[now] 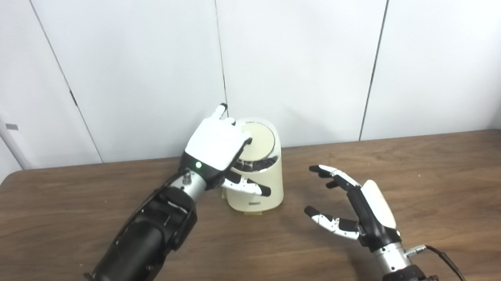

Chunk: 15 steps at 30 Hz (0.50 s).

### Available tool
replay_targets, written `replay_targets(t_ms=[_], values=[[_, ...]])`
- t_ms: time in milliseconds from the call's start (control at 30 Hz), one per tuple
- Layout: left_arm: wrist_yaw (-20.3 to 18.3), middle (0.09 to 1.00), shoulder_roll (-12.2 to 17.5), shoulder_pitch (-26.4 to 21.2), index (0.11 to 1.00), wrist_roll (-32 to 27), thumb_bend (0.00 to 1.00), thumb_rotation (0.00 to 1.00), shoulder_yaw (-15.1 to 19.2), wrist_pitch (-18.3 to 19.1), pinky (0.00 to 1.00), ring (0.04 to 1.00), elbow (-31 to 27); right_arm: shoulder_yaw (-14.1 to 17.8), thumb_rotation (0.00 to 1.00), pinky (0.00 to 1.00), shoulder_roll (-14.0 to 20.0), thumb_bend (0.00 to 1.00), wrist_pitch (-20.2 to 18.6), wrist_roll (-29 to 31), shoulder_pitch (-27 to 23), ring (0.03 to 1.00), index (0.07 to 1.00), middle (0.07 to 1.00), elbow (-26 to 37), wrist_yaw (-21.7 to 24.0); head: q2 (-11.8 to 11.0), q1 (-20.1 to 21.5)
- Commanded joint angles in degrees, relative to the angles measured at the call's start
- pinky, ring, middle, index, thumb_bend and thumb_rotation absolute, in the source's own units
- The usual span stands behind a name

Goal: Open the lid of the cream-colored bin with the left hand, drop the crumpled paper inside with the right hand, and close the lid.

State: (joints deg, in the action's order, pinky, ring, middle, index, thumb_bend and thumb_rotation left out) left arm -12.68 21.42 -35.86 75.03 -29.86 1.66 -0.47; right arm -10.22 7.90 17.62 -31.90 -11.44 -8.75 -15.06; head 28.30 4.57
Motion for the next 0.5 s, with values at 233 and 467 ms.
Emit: replay_targets(t_ms=[233,467], values=[[1.93,0.746,1.19,0.15,0.728,1.25,0.85,0.93,0.33,-2.59,1.00,0.827,-0.56,-1.42,0.34,0.67,-3.31,0.28,-0.26,0.69,1.54,0.789,0.799,0.811,-1.86,-0.29,0.33,0.27],[0.98,0.751,1.82,0.61,0.735,1.20,0.83,0.85,-0.51,-4.83,1.00,0.837,0.12,-1.60,0.39,0.67,-3.72,0.29,-1.35,0.18,1.75,0.787,0.798,0.809,-0.67,-0.27,1.14,0.73]])
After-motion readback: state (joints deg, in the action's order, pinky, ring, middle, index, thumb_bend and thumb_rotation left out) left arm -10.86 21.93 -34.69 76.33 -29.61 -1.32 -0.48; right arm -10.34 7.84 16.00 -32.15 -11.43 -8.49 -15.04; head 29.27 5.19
